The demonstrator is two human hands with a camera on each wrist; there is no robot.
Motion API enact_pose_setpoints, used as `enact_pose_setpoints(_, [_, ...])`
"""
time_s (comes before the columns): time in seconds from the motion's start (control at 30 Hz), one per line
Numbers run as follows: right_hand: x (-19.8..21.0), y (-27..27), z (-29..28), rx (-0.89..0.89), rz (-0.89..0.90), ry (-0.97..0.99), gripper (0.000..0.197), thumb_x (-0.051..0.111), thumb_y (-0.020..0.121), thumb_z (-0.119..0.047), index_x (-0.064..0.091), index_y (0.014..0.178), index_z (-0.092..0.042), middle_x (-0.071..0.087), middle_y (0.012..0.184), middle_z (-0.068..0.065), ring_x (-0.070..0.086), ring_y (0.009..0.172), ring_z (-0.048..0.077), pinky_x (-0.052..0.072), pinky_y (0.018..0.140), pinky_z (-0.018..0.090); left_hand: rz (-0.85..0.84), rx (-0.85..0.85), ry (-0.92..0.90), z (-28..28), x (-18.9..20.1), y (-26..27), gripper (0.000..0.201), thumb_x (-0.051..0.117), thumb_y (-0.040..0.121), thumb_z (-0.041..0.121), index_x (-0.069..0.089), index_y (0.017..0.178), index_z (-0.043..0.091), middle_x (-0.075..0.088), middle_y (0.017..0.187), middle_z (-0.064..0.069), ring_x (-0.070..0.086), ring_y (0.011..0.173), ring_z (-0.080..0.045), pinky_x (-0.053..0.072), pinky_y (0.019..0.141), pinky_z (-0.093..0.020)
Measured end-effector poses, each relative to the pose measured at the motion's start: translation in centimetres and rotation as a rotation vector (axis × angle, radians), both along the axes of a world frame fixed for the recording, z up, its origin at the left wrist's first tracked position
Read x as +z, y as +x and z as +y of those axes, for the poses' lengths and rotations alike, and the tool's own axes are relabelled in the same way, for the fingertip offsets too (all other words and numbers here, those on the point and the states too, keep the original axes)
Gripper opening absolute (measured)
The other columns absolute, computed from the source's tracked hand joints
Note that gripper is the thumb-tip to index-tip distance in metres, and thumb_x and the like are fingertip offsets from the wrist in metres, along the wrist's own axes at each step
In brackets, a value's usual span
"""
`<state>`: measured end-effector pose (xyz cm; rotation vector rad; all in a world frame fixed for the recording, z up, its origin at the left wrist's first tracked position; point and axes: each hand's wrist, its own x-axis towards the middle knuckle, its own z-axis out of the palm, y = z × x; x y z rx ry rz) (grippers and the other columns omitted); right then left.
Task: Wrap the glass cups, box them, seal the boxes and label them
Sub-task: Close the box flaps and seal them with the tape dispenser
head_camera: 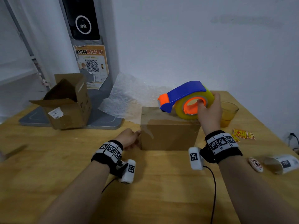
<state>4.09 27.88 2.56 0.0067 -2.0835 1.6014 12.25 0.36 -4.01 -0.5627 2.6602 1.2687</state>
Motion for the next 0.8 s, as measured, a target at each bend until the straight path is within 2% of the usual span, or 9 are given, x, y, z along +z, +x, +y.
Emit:
enact_pose_setpoints(0.07, [0.0,0.0,0.0,-0.003,0.003,0.01,0.032,0.06,0.101,-0.018,0.052,0.132,-0.02,0.065,0.106,-0.002,0.062,0.091,0.017,0.041,0.061,0.013,0.201,0.109,0.111,0.0,1.3,-0.2,0.037,0.041,0.109,0.028,0.07,0.107,0.004,0.072,0.098,-0.008,0.062,0.072,-0.021,0.049,0.064,-0.03])
enact_pose_setpoints(0.13, [0.0,0.1,0.0,-0.004,0.013,0.013,0.032,0.061,0.1,-0.018,0.053,0.131,-0.02,0.064,0.106,-0.002,0.062,0.092,0.018,0.042,0.063,0.014,0.343,0.149,0.377,0.6,3.2,-0.2,0.041,0.044,0.108,0.041,0.071,0.112,0.01,0.076,0.106,-0.003,0.07,0.092,-0.018,0.055,0.083,-0.035])
enact_pose_setpoints(0.2, [-0.1,0.2,0.0,-0.003,0.018,0.01,0.032,0.061,0.1,-0.018,0.053,0.131,-0.02,0.064,0.107,-0.002,0.062,0.093,0.019,0.046,0.071,0.022,0.325,-0.012,0.465,1.8,4.6,0.6,0.041,0.056,0.098,0.056,0.071,0.114,0.021,0.078,0.108,0.003,0.072,0.1,-0.013,0.056,0.089,-0.033])
enact_pose_setpoints(0.27, [0.0,0.2,0.0,0.0,0.011,0.009,0.033,0.062,0.1,-0.019,0.053,0.131,-0.019,0.065,0.106,-0.002,0.062,0.093,0.019,0.047,0.077,0.029,0.308,-0.144,0.356,2.8,4.1,0.8,0.027,0.072,0.093,0.042,0.067,0.117,0.03,0.076,0.111,0.009,0.07,0.104,-0.008,0.055,0.089,-0.027])
enact_pose_setpoints(0.37, [-0.1,0.5,0.0,0.02,0.014,-0.013,0.038,0.063,0.095,-0.016,0.054,0.131,-0.021,0.067,0.106,-0.001,0.063,0.091,0.018,0.05,0.078,0.029,0.36,-0.037,0.325,3.3,2.1,0.6,0.034,0.074,0.094,0.022,0.062,0.126,0.023,0.072,0.116,0.007,0.066,0.1,-0.002,0.05,0.078,-0.019])
enact_pose_setpoints(0.47, [-0.1,0.8,0.5,0.065,0.021,-0.053,0.043,0.066,0.088,-0.01,0.056,0.128,-0.023,0.068,0.105,-0.002,0.064,0.085,0.008,0.053,0.072,0.025,0.332,0.01,0.449,3.3,1.3,0.6,0.035,0.07,0.095,0.04,0.063,0.125,0.022,0.072,0.118,0.005,0.064,0.102,-0.004,0.044,0.073,-0.02])
enact_pose_setpoints(0.57, [0.0,0.9,0.7,0.11,0.007,-0.069,0.041,0.071,0.08,-0.014,0.058,0.118,-0.024,0.069,0.101,-0.003,0.066,0.085,0.011,0.061,0.079,0.041,0.308,0.046,0.542,3.0,2.2,-0.1,0.039,0.067,0.091,0.057,0.066,0.116,0.027,0.072,0.113,0.008,0.062,0.105,-0.007,0.043,0.083,-0.03])
enact_pose_setpoints(0.7, [-0.2,1.4,0.6,0.191,-0.042,-0.053,0.032,0.073,0.073,-0.029,0.06,0.101,-0.034,0.068,0.091,-0.01,0.068,0.085,0.015,0.062,0.076,0.054,0.388,0.157,0.479,2.2,3.6,-1.9,0.024,0.068,0.095,0.048,0.069,0.093,0.024,0.07,0.092,0.007,0.062,0.086,-0.006,0.045,0.07,-0.029])
enact_pose_setpoints(0.8, [-0.7,1.8,0.2,0.282,-0.006,-0.019,0.023,0.076,0.08,-0.023,0.061,0.096,-0.03,0.068,0.086,-0.008,0.065,0.077,0.012,0.059,0.074,0.046,0.505,0.248,0.328,1.3,3.6,-3.3,0.033,0.072,0.091,0.05,0.07,0.073,0.022,0.067,0.074,0.007,0.062,0.073,-0.011,0.047,0.065,-0.029])
